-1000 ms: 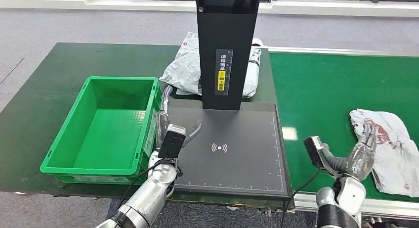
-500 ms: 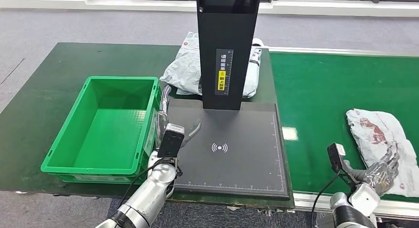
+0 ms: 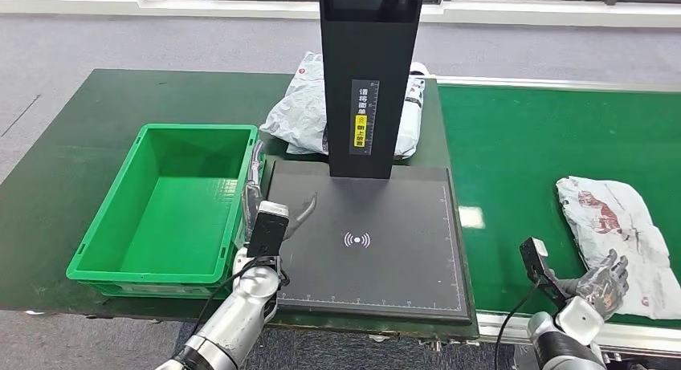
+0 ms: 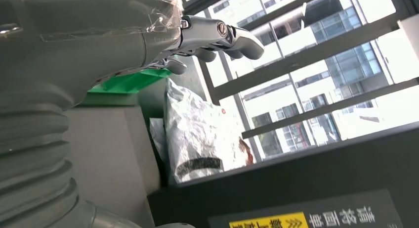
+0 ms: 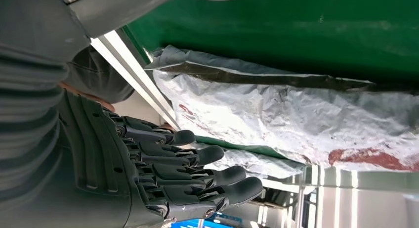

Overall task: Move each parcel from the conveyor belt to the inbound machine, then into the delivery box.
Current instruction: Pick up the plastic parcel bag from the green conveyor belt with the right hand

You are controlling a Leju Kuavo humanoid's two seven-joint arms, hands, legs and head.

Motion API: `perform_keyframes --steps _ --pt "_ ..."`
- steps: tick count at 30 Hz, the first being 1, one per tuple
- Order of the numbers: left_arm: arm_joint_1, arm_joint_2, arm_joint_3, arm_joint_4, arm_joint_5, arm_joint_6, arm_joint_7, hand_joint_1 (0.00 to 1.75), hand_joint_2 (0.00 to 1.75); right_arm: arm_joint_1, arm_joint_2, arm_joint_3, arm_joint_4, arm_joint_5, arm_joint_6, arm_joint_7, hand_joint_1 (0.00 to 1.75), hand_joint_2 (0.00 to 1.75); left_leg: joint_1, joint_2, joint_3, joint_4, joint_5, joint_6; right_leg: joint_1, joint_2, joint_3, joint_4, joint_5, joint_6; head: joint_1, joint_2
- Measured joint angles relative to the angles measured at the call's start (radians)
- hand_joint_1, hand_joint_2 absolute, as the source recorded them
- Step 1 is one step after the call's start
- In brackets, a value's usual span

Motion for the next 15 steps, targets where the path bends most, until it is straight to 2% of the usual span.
perform_keyframes --steps 11,15 --pt "0.038 0.018 0.022 -0.049 -0.005 0.007 0.000 0.00 1.75 -0.021 -0.002 0.069 0.034 0.000 0.027 0.021 0.00 1.75 0.000 0.000 0.000 0.000 0.000 0.000 0.000 0.000 0.000 0.000 0.000 0.000 0.000 0.000" --pt "0.046 0.020 0.029 -0.060 -0.007 0.007 0.000 0.00 1.75 -0.021 -0.002 0.084 0.036 0.000 0.001 0.017 0.00 1.75 0.000 0.000 0.000 0.000 0.000 0.000 0.000 0.000 0.000 0.000 0.000 0.000 0.000 0.000"
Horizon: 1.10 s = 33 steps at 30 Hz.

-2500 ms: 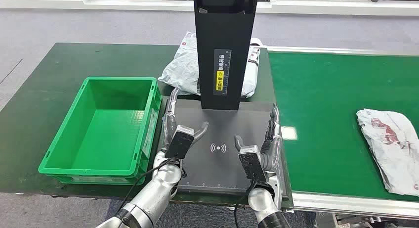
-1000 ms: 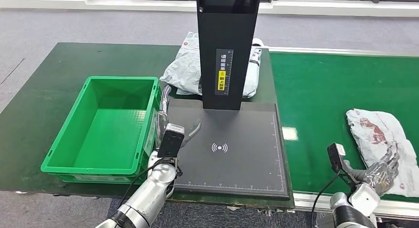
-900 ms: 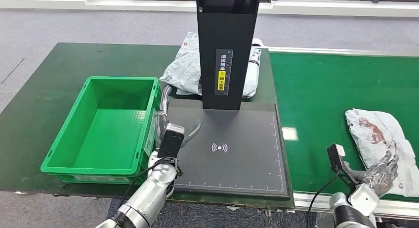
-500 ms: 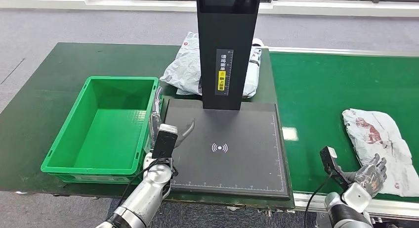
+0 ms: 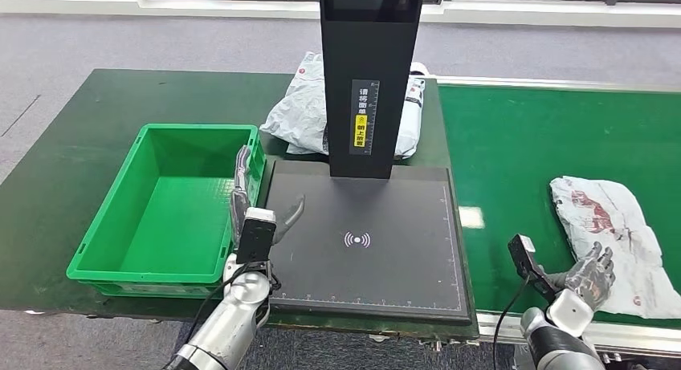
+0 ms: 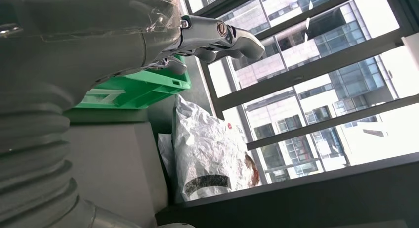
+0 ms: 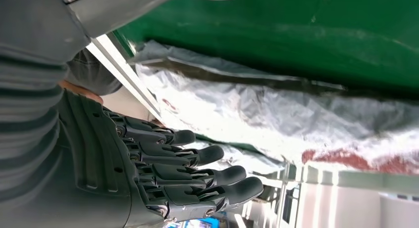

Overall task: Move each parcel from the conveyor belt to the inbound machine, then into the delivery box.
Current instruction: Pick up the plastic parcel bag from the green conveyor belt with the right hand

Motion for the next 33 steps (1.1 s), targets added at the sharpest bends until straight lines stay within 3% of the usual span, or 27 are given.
perform_keyframes --steps 22,33 --pt "0.012 0.000 0.027 -0.012 -0.015 0.001 0.000 0.00 1.75 0.005 0.000 0.047 -0.003 -0.001 -0.044 0.011 0.00 1.75 0.000 0.000 0.000 0.000 0.000 0.000 0.000 0.000 0.000 0.000 0.000 0.000 0.000 0.000" --pt "0.012 0.001 0.031 -0.010 -0.019 0.001 0.000 0.00 1.75 0.021 0.000 0.047 -0.003 -0.002 0.021 0.026 0.00 1.75 0.000 0.000 0.000 0.000 0.000 0.000 0.000 0.000 0.000 0.000 0.000 0.000 0.000 0.000"
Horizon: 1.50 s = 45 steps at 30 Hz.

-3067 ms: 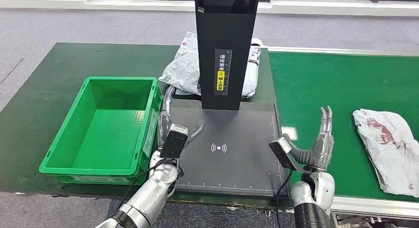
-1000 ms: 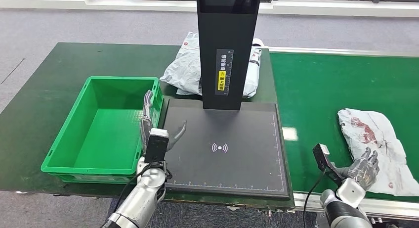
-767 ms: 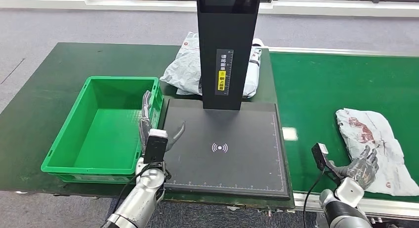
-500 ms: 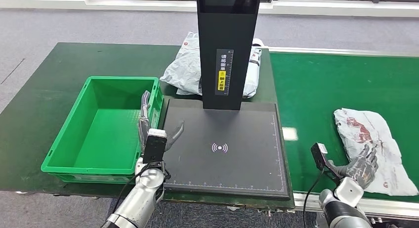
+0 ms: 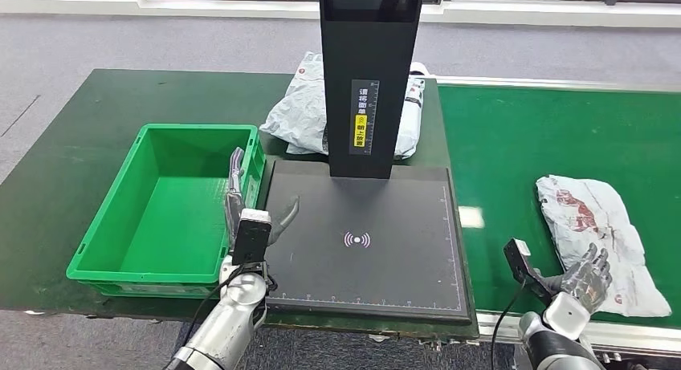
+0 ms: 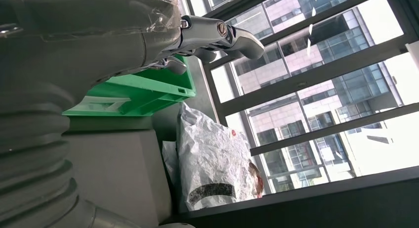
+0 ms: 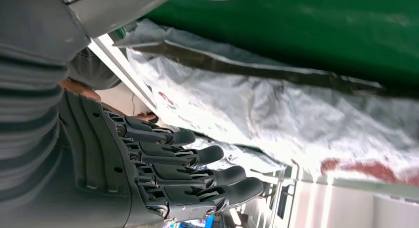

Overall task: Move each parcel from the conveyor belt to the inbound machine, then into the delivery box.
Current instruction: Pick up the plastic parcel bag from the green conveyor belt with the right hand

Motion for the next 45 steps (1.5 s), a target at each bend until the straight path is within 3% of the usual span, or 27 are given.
perform_keyframes --steps 8,12,18,34,38,41,45 --pt "-0.007 0.000 0.043 0.005 -0.018 -0.002 0.000 0.00 1.75 -0.010 0.000 0.029 0.000 0.002 0.057 0.050 0.05 1.75 0.000 0.000 0.000 0.000 0.000 0.000 0.000 0.000 0.000 0.000 0.000 0.000 0.000 0.000" --pt "-0.057 0.000 0.066 0.047 -0.001 -0.023 0.000 0.00 1.75 -0.034 0.000 0.065 0.000 0.001 0.126 0.108 1.75 1.75 0.000 0.000 0.000 0.000 0.001 0.001 0.000 0.000 0.000 0.000 0.001 0.001 0.000 0.000" --pt "-0.152 0.000 0.092 0.132 0.003 -0.074 0.000 0.00 1.75 -0.054 0.006 0.084 0.002 -0.002 0.258 0.139 1.75 1.75 0.000 0.000 0.000 0.000 0.002 0.001 0.000 0.000 0.000 0.000 0.002 0.001 0.000 0.000" --pt "-0.226 0.000 0.134 0.231 -0.007 -0.128 0.000 0.00 1.75 -0.065 0.016 0.085 0.003 -0.011 0.295 0.121 1.75 1.75 0.000 0.000 0.000 0.000 0.002 0.001 0.000 0.000 0.000 0.000 0.002 0.002 0.000 0.000" --pt "-0.236 0.000 0.156 0.245 -0.029 -0.140 0.000 0.00 1.75 -0.071 0.025 0.085 0.002 -0.009 0.262 0.094 1.75 1.75 0.000 0.000 0.000 0.000 0.002 0.001 0.000 0.001 0.000 0.000 0.002 0.002 0.000 0.000" --pt "-0.236 0.000 0.178 0.248 -0.054 -0.134 0.001 0.00 1.75 -0.075 0.042 0.085 -0.011 -0.024 0.133 -0.001 1.75 1.75 0.000 0.000 -0.001 0.000 0.002 0.001 0.000 0.001 0.000 0.000 0.002 0.002 0.000 0.000" --pt "-0.223 -0.001 0.209 0.231 -0.121 -0.109 0.009 0.00 1.75 -0.088 0.109 0.086 -0.096 -0.145 -0.039 -0.280 1.75 1.75 0.000 0.001 -0.001 0.000 0.002 0.001 0.000 0.002 -0.001 0.001 0.002 0.002 0.000 0.000"
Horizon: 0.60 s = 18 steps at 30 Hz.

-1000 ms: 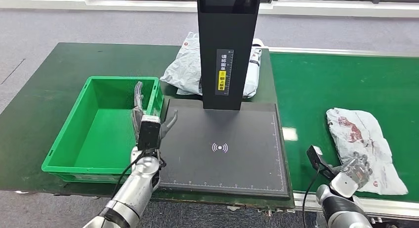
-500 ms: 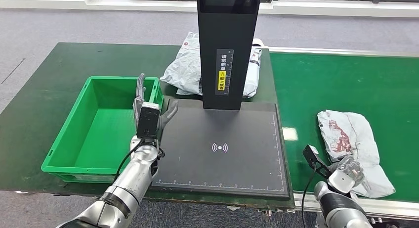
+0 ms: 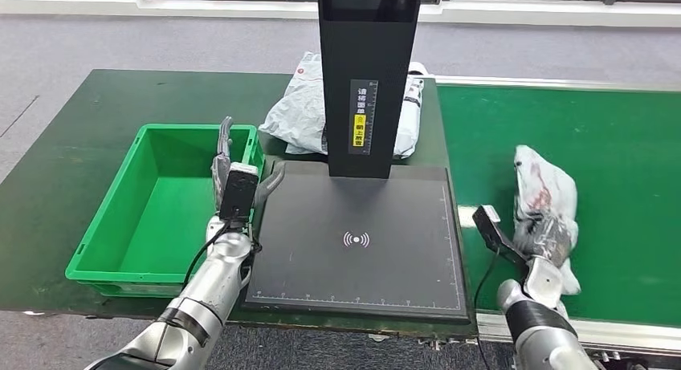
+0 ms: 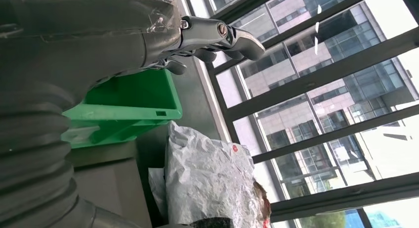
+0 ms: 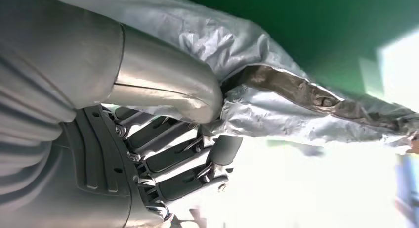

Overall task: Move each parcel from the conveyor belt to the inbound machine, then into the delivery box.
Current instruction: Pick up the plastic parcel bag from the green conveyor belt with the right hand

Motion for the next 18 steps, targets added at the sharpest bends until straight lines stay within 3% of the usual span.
perform_keyframes --steps 3,5,10,16,17,18 --pt "0.014 -0.004 0.017 -0.029 -0.062 0.008 0.017 0.00 1.75 0.013 0.089 0.027 -0.146 -0.159 0.021 -0.198 1.75 1.75 0.001 0.000 0.000 0.000 0.001 -0.001 0.001 0.000 -0.001 0.000 0.000 0.000 0.000 0.000" --pt "0.021 -0.010 0.024 -0.050 -0.102 0.009 0.032 0.00 1.75 0.042 0.148 0.096 -0.272 -0.252 0.063 -0.250 1.75 1.75 0.001 0.000 0.000 0.000 0.001 -0.001 0.001 -0.001 -0.001 0.000 0.000 0.000 0.000 0.000" --pt "0.026 -0.022 0.028 -0.098 -0.157 0.001 0.059 0.00 1.75 0.137 0.233 0.348 -0.537 -0.379 0.143 -0.281 1.75 1.75 0.002 0.000 -0.001 0.000 0.001 -0.001 0.002 -0.001 -0.002 0.000 -0.001 -0.001 0.000 0.000" --pt "0.022 -0.036 0.028 -0.126 -0.167 -0.018 0.061 0.00 1.75 0.181 0.259 0.600 -0.653 -0.475 0.307 -0.296 1.75 1.75 0.002 0.000 -0.001 0.000 0.001 -0.001 0.001 -0.001 -0.002 0.000 -0.001 -0.001 0.000 0.000" --pt "0.018 -0.039 0.028 -0.125 -0.166 -0.021 0.059 0.00 1.75 0.183 0.259 0.636 -0.654 -0.491 0.343 -0.297 1.53 1.75 0.002 0.000 -0.001 0.000 0.001 -0.001 0.001 -0.001 -0.002 0.000 -0.001 -0.001 0.000 0.000" --pt "0.013 -0.042 0.028 -0.124 -0.163 -0.024 0.056 0.00 1.75 0.185 0.259 0.668 -0.652 -0.505 0.375 -0.298 1.12 1.75 0.002 0.000 -0.001 0.000 0.001 -0.001 0.001 -0.001 -0.002 0.000 -0.001 -0.001 0.000 0.000"
